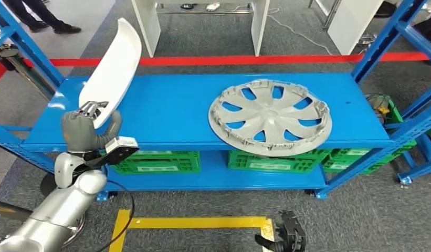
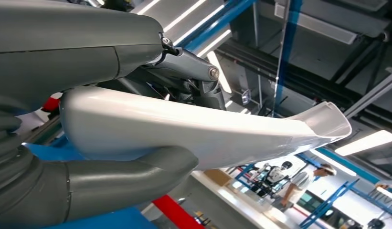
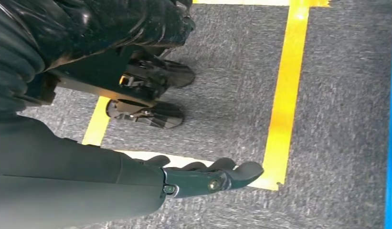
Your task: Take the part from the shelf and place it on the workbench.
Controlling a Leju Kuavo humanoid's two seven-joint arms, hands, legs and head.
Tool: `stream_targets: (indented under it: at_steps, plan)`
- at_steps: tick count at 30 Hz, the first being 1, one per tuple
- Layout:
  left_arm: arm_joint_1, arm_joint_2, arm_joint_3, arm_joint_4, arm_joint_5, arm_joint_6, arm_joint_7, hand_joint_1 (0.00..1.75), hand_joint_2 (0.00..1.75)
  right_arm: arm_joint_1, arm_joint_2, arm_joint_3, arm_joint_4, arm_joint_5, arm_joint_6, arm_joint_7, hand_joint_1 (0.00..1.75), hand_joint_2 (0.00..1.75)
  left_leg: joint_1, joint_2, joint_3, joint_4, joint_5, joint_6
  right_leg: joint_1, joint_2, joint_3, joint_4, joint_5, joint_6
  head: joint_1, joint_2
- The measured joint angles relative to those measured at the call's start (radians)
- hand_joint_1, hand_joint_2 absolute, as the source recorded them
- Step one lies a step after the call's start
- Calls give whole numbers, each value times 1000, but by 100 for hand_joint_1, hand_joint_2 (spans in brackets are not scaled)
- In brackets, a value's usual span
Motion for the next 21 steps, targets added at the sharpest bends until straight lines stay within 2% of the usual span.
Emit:
stream_targets:
  at_steps: [2, 4, 5, 7, 8, 9, 10, 11, 13, 14, 15, 18, 19, 20, 21]
  plan:
    - [2, 1, 7, -3, -6, 0, -2, 175, 175, 0, 0, 0, -1, 0, 0, 0, 0, 175, 1, -2, -7, 3, 5, -11, 2, -1, 2, -9, -2, -6, 0, 0]
    - [2, 3, 14, -7, -10, 0, -4, 175, 175, -4, 3, -1, -2, 0, 0, -1, 0, 175, 2, 6, -20, 22, -14, -21, -1, -4, 3, -26, -3, -18, -2, 0]
    - [1, 5, 17, -10, -11, 0, -4, 175, 175, -6, 4, -2, -2, 0, 0, -1, 0, 175, 3, 12, -35, 54, -39, -27, -3, -6, 2, -34, -3, -25, -6, 0]
    - [0, 8, 20, -13, -12, 0, -5, 175, 175, -5, 6, -3, -2, 0, 0, -2, 0, 175, 8, 24, -83, 174, -108, -40, -4, -12, -5, -38, 0, -36, -13, 0]
    - [2, 9, 21, -14, -12, 0, -5, 175, 175, -3, 6, -4, -2, 0, 0, -2, 0, 175, 11, 26, -106, 236, -134, -44, -3, -16, -9, -36, 2, -37, -14, 0]
    - [4, 9, 22, -15, -11, 0, -4, 175, 175, -2, 5, -5, -2, 0, 0, -2, 0, 175, 13, 27, -119, 275, -143, -48, -3, -20, -15, -32, 4, -38, -14, 0]
    - [6, 9, 24, -15, -11, 0, -4, 175, 175, -2, 5, -5, -2, 0, 0, -2, 0, 175, 15, 27, -115, 276, -130, -49, -3, -23, -20, -29, 6, -38, -14, 0]
    - [7, 10, 26, -17, -11, 0, -4, 175, 175, -2, 5, -6, -2, 0, 0, -2, 0, 175, 16, 28, -91, 237, -101, -49, -3, -25, -26, -25, 8, -37, -14, 0]
    - [5, 11, 31, -21, -11, 0, -4, 175, 175, -4, 6, -6, -3, 0, 0, -2, 0, 175, 16, 31, -16, 99, -44, -46, -2, -28, -34, -19, 14, -32, -14, 0]
    - [4, 11, 33, -24, -11, 0, -4, 175, 175, -5, 6, -6, -3, 0, 0, -2, 0, 175, 14, 32, 12, 43, -29, -43, -1, -29, -38, -19, 19, -27, -14, 0]
    - [4, 11, 35, -27, -11, 1, -4, 175, 175, -5, 6, -7, -4, 0, 0, -2, 0, 175, 12, 32, 25, 12, -24, -38, 0, -30, -41, -20, 26, -21, -14, 0]
    - [3, 13, 39, -30, -11, 0, -3, 175, 175, -5, 6, -7, -4, 0, 0, -2, 0, 175, 8, 31, 14, 0, -7, -20, 0, -30, -49, -27, 44, -1, -14, 0]
    - [3, 12, 39, -30, -11, 0, -3, 175, 175, -4, 6, -7, -4, 0, 0, -2, 0, 175, 10, 32, 6, -3, 2, -13, 0, -28, -56, -22, 33, 5, -13, 0]
    - [2, 12, 39, -31, -11, 0, -3, 175, 175, -4, 6, -7, -4, 0, 0, -2, 0, 175, 12, 33, -3, -6, 13, -5, 0, -25, -68, -1, 6, 9, -12, 0]
    - [2, 11, 39, -32, -11, 0, -3, 175, 175, -4, 6, -7, -4, 0, 0, -2, 0, 175, 14, 34, -15, -7, 24, 2, 0, -21, -86, 42, -37, 12, -11, 0]
